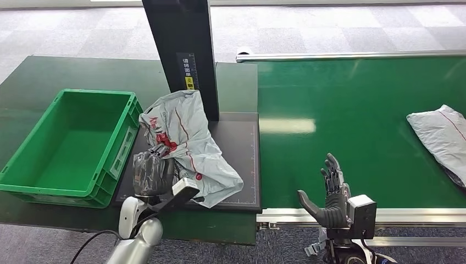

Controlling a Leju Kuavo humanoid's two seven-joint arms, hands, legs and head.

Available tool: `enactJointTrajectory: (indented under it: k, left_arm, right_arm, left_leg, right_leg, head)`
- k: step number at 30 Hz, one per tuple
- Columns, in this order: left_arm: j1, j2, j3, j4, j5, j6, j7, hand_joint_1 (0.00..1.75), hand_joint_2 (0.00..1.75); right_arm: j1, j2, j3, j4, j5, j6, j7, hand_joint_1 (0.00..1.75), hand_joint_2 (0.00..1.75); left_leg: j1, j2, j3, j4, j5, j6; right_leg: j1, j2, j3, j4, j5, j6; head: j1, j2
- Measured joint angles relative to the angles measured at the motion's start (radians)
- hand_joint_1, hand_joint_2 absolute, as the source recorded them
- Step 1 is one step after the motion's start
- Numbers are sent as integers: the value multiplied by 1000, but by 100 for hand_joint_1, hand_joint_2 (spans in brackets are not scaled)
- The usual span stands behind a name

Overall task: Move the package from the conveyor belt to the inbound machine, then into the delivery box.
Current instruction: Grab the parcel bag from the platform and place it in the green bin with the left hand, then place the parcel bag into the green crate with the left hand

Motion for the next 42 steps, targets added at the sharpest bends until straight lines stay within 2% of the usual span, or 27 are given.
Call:
enactJointTrajectory:
  k: [4, 6, 8, 11, 13, 16, 18, 19, 20, 23, 24, 27, 29, 33, 35, 42]
  left_arm:
    - [30, -75, 94, -171, -81, 5, -203, 175, 175]
    - [28, -103, 140, -253, -135, 5, -245, 175, 175]
    - [6, -116, 186, -321, -221, 5, -241, 175, 175]
    - [-58, -115, 246, -366, -358, 5, -159, 175, 175]
    - [-94, -110, 274, -377, -400, 6, -113, 175, 175]
    - [-121, -107, 299, -391, -413, 6, -99, 175, 175]
    - [-134, -100, 306, -391, -434, 6, -67, 175, 87]
    - [-146, -84, 304, -379, -460, 6, -10, 175, 44]
    - [-166, -53, 293, -354, -489, 6, 83, 175, 0]
    - [-275, 86, 224, -188, -530, -8, 467, 175, 0]
    - [-319, 128, 200, -118, -531, -22, 568, 175, 0]
    - [-460, 239, 122, 110, -532, -123, 747, 175, 0]
    - [-544, 298, 65, 254, -532, -206, 808, 175, 0]
    - [-644, 365, -18, 438, -532, -276, 834, 175, 0]
    - [-678, 383, -48, 504, -532, -347, 840, 175, 0]
    - [-785, 413, -140, 702, -532, -736, 836, 175, 0]
  right_arm:
    - [-2, 3, 0, 0, 0, 0, -5, 0, 175]
    - [-6, 3, 0, 2, 0, 1, -7, 0, 175]
    - [-12, 3, 0, 4, -2, 2, -8, 0, 175]
    - [-24, 2, 0, 11, -7, 5, -9, 0, 175]
    - [-29, 1, 0, 15, -8, 6, -9, 0, 175]
    - [-32, 0, 0, 18, -9, 6, -9, 0, 175]
    - [-35, 0, 0, 20, -10, 6, -9, 0, 175]
    - [-36, -1, 0, 21, -11, 6, -9, 0, 175]
    - [-37, -2, 1, 22, -13, 6, -9, 0, 175]
    - [-38, -9, 2, 28, -24, 0, -12, 0, 175]
    - [-36, -12, 3, 29, -28, -5, -13, 0, 175]
    - [-31, -20, 2, 29, -38, -18, -16, 0, 175]
    - [-26, -24, 2, 29, -40, -20, -16, 0, 175]
    - [-21, -27, 2, 29, -40, -20, -16, 0, 175]
    - [-21, -29, 2, 29, -40, -20, -16, 0, 175]
    - [-50, -36, 1, 52, -41, -20, -20, 0, 175]
  left_leg:
    - [0, 0, -2, 0, 0, 0]
    - [0, 0, -2, 0, 0, 0]
    - [0, 0, -2, 0, 0, 0]
    - [0, 0, -2, 0, 1, 0]
    - [1, 0, -2, 0, 1, 0]
    - [1, 0, -2, 0, 1, 0]
    - [0, 0, -2, 0, 1, 0]
    - [0, 0, -2, 0, 1, 0]
    - [0, 0, -2, 0, 1, 0]
    - [1, 0, -2, 0, 2, -1]
    - [1, 0, -2, 0, 3, -1]
    - [2, 1, -2, 0, 4, -3]
    - [2, 2, -2, 0, 5, -3]
    - [2, 5, -3, 0, 4, -3]
    - [2, 4, -5, 0, 4, -4]
    - [2, 3, -7, 0, 4, -4]
  right_leg:
    - [0, 0, -1, 0, 0, 0]
    - [0, 0, -2, 0, 0, 0]
    - [0, 0, -2, 0, 0, 0]
    - [0, 0, -2, 0, 0, 0]
    - [1, 0, -2, 0, 0, 0]
    - [0, 0, -2, 0, 0, 0]
    - [0, 0, -2, 0, 0, 0]
    - [0, 0, -3, 0, 0, 0]
    - [0, 0, -3, 0, 0, 0]
    - [1, 0, -4, 0, 1, -1]
    - [1, 0, -4, 0, 1, -2]
    - [2, 1, -4, 1, 3, -3]
    - [2, 2, -4, 1, 3, -4]
    - [2, 4, -6, 1, 4, -4]
    - [2, 4, -7, 1, 4, -4]
    - [2, 4, -8, 1, 4, -4]
  head:
    - [0, 0]
    - [0, 0]
    - [0, 0]
    - [0, 0]
    - [0, 0]
    - [0, 0]
    - [0, 0]
    - [0, 0]
    - [0, 0]
    - [0, 0]
    - [-1, 0]
    - [0, 0]
    - [0, 0]
    - [0, 0]
    - [0, 0]
    - [0, 0]
